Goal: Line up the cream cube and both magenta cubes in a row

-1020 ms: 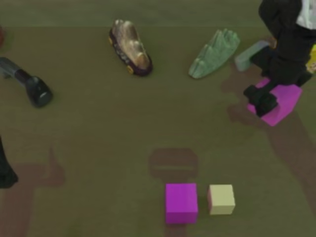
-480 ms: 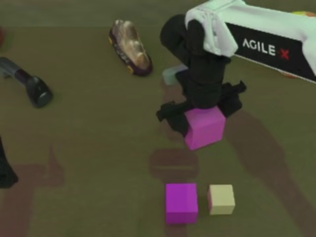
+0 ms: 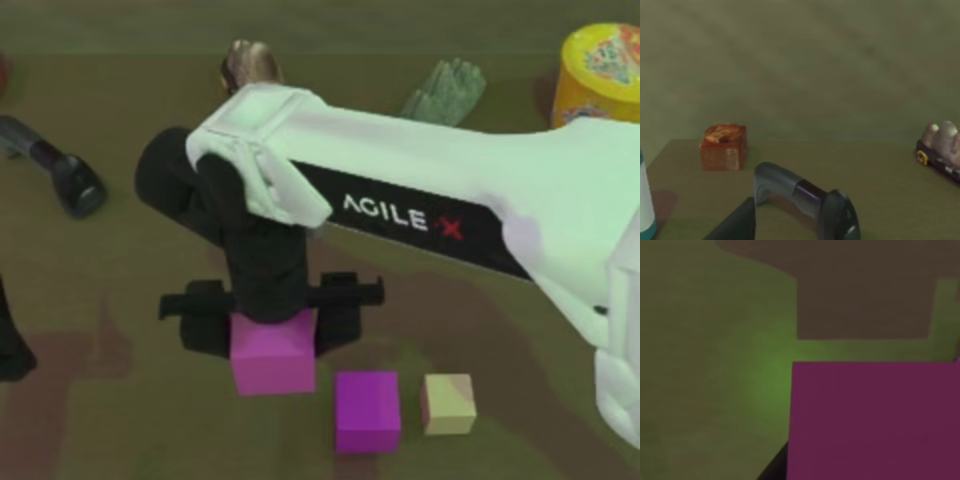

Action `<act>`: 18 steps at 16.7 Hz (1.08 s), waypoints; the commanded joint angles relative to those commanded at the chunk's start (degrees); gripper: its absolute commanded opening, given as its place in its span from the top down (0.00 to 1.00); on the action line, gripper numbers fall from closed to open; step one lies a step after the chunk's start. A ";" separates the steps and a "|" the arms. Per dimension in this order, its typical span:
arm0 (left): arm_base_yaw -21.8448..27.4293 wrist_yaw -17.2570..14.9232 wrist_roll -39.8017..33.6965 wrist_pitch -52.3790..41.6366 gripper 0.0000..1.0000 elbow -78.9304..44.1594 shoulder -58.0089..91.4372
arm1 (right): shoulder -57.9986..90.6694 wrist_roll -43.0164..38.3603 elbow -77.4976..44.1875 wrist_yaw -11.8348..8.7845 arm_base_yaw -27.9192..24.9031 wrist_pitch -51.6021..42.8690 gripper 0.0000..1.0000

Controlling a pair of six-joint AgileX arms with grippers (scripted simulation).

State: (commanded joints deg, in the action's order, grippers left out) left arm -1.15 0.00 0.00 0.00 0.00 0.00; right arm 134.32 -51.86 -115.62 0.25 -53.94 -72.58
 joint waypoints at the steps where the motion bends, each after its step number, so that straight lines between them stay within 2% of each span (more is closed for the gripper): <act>1: 0.00 0.00 0.00 0.00 0.00 0.00 0.00 | -0.20 -2.52 -0.31 0.08 -1.51 -0.06 1.00; 4: 0.00 0.00 0.00 0.00 0.00 0.00 0.00 | -0.67 -6.45 -0.79 0.26 -4.02 -0.09 1.00; 10: 0.00 0.00 0.00 0.00 0.00 0.00 0.00 | -0.33 -6.60 0.16 0.20 -3.91 0.98 1.00; 18: 0.00 0.00 0.00 0.00 0.00 0.00 0.00 | 2.63 -6.92 9.49 0.31 -4.41 13.53 1.00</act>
State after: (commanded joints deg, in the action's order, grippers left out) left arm -1.15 0.00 0.00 0.00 0.00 0.00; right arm 136.95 -58.79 -106.13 0.56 -58.35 -59.04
